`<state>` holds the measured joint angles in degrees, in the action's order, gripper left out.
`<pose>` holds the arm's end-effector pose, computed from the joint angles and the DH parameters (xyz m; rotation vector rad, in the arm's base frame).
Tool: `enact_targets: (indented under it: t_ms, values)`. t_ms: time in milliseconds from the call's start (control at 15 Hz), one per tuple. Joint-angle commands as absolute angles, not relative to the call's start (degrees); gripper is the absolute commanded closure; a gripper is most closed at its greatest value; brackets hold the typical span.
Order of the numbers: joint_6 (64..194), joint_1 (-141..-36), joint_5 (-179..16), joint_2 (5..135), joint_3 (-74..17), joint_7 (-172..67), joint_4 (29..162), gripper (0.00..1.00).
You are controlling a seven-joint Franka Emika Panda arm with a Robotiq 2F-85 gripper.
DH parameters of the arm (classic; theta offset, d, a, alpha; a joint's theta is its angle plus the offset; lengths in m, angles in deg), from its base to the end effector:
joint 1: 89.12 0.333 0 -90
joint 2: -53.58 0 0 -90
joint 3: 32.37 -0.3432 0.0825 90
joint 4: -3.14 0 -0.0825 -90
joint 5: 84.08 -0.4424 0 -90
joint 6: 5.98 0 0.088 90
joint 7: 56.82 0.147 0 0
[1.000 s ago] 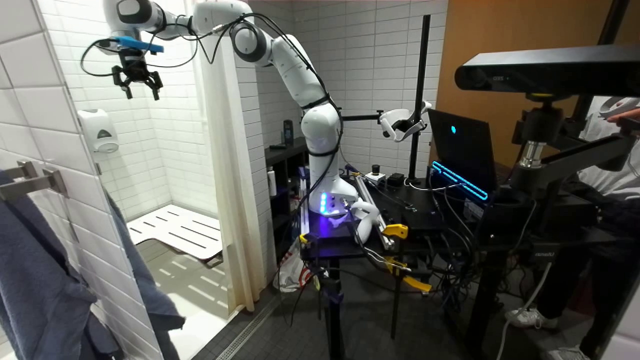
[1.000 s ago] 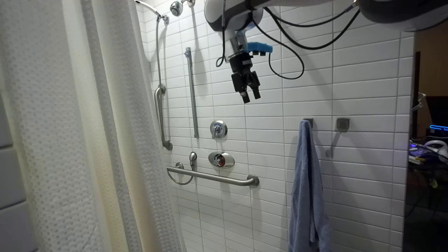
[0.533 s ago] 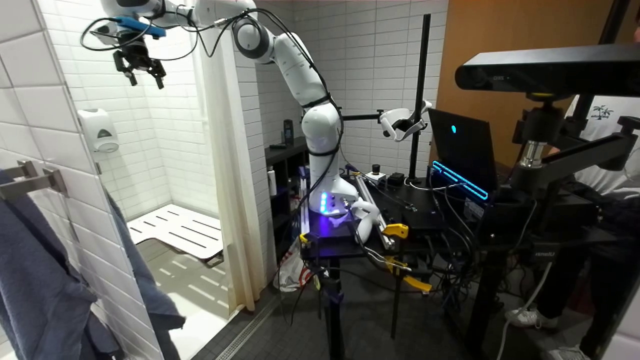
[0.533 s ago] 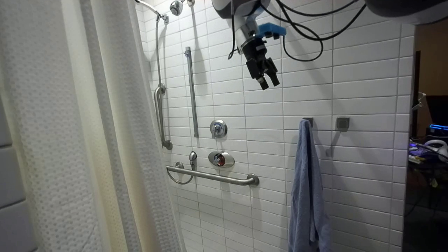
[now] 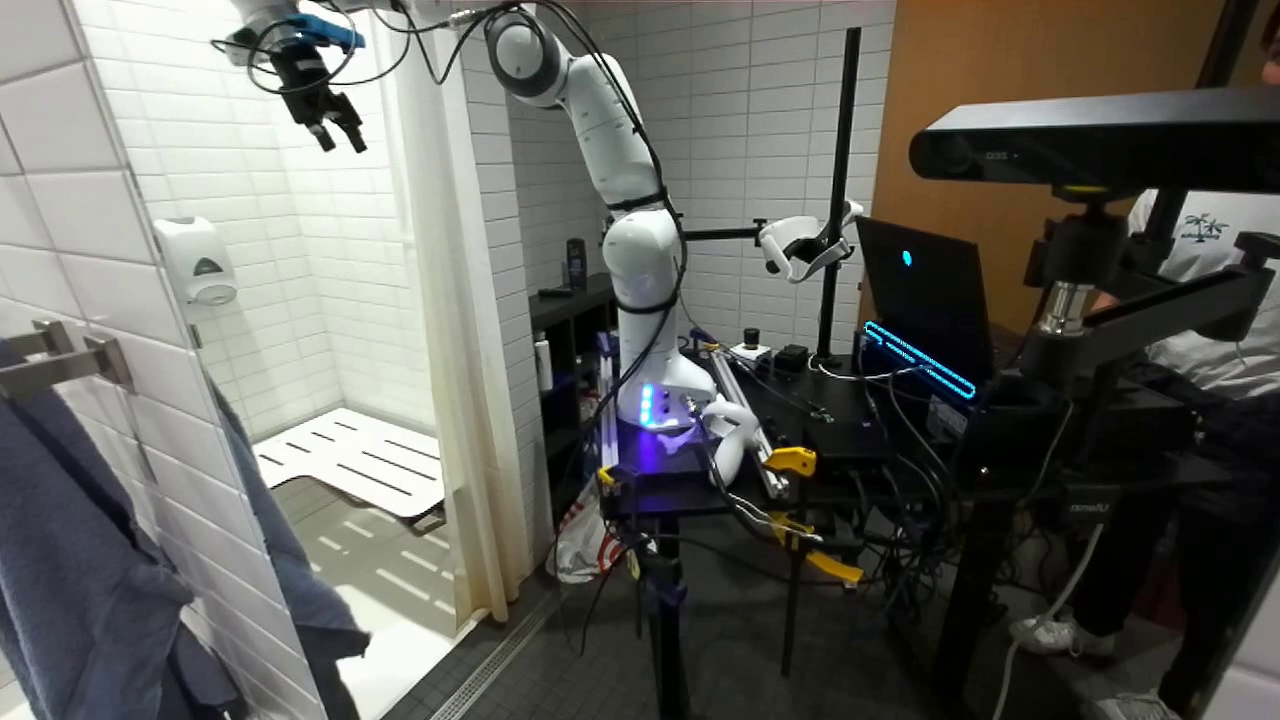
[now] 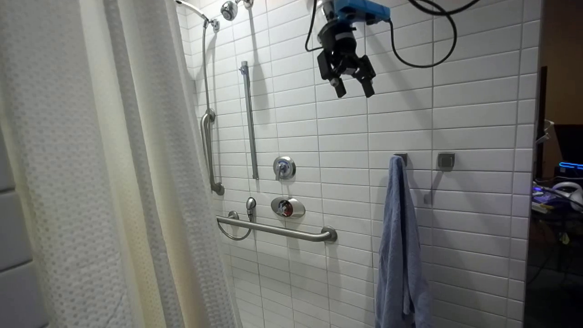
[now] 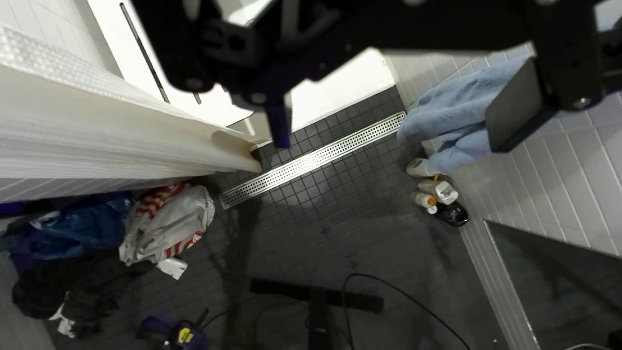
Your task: Move the shower curtain to one side
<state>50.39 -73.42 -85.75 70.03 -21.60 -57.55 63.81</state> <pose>0.6131 0.0795 0.6515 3.0483 0.1655 -0.5496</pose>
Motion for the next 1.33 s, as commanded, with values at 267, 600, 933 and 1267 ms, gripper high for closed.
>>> enact_targets:
  t_ms: [267, 600, 933, 1267]
  values:
    - [65.6, -67.1, -79.2, 54.1, -23.0, -41.1, 87.2, 0.0]
    - [71.7, -74.2, -75.1, 46.5, -31.4, -32.2, 102.8, 0.0]
    - [81.0, -80.1, -76.3, 38.5, -35.3, -28.7, 117.4, 0.0]
    - [82.8, -82.7, -76.5, 38.5, -37.2, -30.5, 118.8, 0.0]
